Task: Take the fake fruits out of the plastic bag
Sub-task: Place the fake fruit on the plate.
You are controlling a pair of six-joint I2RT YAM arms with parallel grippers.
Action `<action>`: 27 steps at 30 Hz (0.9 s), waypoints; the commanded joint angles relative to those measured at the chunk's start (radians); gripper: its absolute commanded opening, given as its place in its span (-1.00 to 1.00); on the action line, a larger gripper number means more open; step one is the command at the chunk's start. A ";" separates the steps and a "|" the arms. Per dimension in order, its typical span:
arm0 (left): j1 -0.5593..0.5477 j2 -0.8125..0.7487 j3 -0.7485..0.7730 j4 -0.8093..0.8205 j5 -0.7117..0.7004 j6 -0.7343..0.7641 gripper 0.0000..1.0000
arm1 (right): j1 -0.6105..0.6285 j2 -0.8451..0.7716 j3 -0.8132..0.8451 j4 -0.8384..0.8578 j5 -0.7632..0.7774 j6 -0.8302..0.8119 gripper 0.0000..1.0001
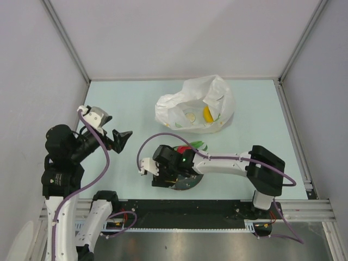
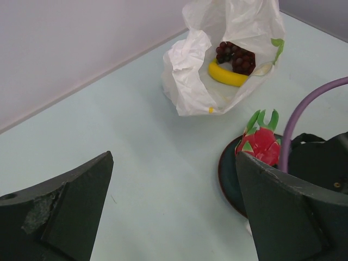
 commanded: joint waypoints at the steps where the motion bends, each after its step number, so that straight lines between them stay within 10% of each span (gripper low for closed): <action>1: 0.011 -0.007 -0.002 0.038 0.057 -0.029 0.99 | -0.026 0.044 0.056 0.046 0.025 0.017 0.11; 27: 0.018 -0.026 -0.039 0.063 0.112 -0.055 1.00 | -0.049 0.169 0.129 0.089 0.090 -0.004 0.64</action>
